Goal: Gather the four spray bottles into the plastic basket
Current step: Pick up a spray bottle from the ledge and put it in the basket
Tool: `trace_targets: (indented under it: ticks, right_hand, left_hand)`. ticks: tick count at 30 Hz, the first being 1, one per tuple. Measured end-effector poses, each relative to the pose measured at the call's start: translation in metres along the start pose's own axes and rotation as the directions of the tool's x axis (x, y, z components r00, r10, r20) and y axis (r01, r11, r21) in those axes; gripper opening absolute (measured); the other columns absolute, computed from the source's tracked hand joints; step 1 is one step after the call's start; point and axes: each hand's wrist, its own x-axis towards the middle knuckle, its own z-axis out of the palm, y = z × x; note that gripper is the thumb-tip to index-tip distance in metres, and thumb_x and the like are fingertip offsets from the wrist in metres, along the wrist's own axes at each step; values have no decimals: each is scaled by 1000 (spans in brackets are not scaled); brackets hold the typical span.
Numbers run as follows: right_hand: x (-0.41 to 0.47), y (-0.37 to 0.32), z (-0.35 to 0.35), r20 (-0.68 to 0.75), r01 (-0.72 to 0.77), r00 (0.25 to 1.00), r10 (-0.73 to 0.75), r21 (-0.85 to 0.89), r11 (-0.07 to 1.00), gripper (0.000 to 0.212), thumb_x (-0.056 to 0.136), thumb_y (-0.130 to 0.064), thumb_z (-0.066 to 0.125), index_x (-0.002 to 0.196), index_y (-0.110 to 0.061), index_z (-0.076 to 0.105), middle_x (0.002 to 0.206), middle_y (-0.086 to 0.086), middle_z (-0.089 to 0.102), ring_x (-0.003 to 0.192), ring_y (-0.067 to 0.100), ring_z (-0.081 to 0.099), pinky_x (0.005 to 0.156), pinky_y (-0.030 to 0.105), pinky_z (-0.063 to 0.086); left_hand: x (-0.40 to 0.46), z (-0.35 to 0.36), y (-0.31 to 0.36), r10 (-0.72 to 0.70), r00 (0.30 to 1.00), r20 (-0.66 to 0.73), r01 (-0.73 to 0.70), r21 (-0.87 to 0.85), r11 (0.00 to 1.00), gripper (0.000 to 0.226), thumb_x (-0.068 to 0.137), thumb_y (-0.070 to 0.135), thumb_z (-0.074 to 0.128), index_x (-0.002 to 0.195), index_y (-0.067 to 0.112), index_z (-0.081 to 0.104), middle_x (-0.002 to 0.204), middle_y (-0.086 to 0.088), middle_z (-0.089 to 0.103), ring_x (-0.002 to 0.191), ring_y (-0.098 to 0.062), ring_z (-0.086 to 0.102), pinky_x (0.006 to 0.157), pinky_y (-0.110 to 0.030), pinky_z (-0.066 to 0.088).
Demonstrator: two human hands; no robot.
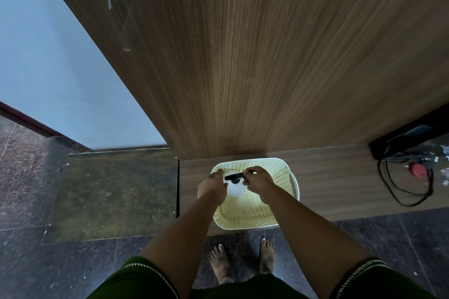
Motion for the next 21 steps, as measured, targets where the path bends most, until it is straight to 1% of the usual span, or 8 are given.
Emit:
trace_targets:
  ticks: [5, 7, 9, 11, 13, 15, 18, 21]
  right_hand:
    - [-2, -4, -7, -21, -19, 1000, 18, -64, 998, 16, 90, -26, 61, 101, -15, 58, 90, 9, 66, 71, 19, 63, 69, 31, 48]
    - [-1, -4, -9, -42, -1, 999, -5, -152, 988, 26, 88, -33, 62, 107, -15, 58, 93, 7, 64, 78, 21, 62, 68, 31, 44]
    - [-3, -6, -11, -72, 24, 996, -44, -258, 966, 35, 88, -38, 60, 115, -16, 57, 100, 4, 60, 87, 22, 57, 73, 31, 42]
    - [-9, -12, -12, -93, 32, 993, -66, -330, 944, 38, 90, -40, 57, 120, -17, 54, 108, 7, 59, 93, 24, 56, 79, 31, 43]
    - [-14, -20, -11, -132, 50, 985, -112, -400, 915, 41, 89, -40, 57, 123, -17, 54, 119, 11, 61, 105, 29, 59, 89, 32, 46]
    - [-15, -28, -9, -149, 100, 971, -186, -452, 886, 41, 88, -39, 58, 122, -17, 56, 124, 12, 61, 115, 33, 58, 98, 35, 45]
    - [-6, -36, -1, -106, 207, 952, -287, -466, 860, 31, 88, -35, 57, 113, -17, 61, 125, 7, 62, 116, 26, 58, 100, 32, 44]
    - [-11, -44, 11, -49, 312, 919, -391, -514, 799, 27, 87, -32, 58, 109, -17, 62, 116, 10, 66, 111, 28, 60, 99, 36, 46]
  left_hand:
    - [-2, -10, 0, 1, 1000, -29, -1, 13, 1000, 43, 95, 30, 50, 135, 18, 43, 128, -7, 62, 115, -28, 60, 93, -40, 51]
    - [-4, -14, 1, 7, 999, -43, -7, 14, 1000, 44, 95, 31, 49, 137, 18, 42, 130, -6, 61, 117, -29, 59, 94, -39, 49]
    - [-9, -20, 0, 17, 998, -67, -16, 24, 1000, 47, 95, 34, 48, 139, 18, 41, 132, -5, 59, 119, -28, 58, 95, -38, 47]
    - [-14, -25, -2, 29, 995, -100, -27, 23, 999, 46, 94, 36, 49, 135, 17, 45, 130, -5, 61, 117, -27, 59, 94, -37, 48]
    - [-20, -34, -6, 13, 990, -143, -6, 44, 999, 44, 93, 38, 48, 131, 15, 49, 126, -7, 63, 113, -27, 61, 91, -37, 49]
    - [-28, -43, -9, 2, 984, -178, 12, 77, 997, 45, 94, 38, 45, 130, 13, 49, 125, -9, 63, 111, -29, 61, 88, -37, 49]
    - [-42, -56, -14, -45, 967, -252, 59, 49, 997, 37, 94, 31, 44, 123, 8, 51, 116, -15, 66, 106, -32, 63, 83, -37, 49]
    - [-58, -61, -24, -122, 940, -318, 119, -29, 992, 39, 93, 33, 47, 124, 10, 49, 121, -15, 64, 111, -33, 61, 89, -40, 48]
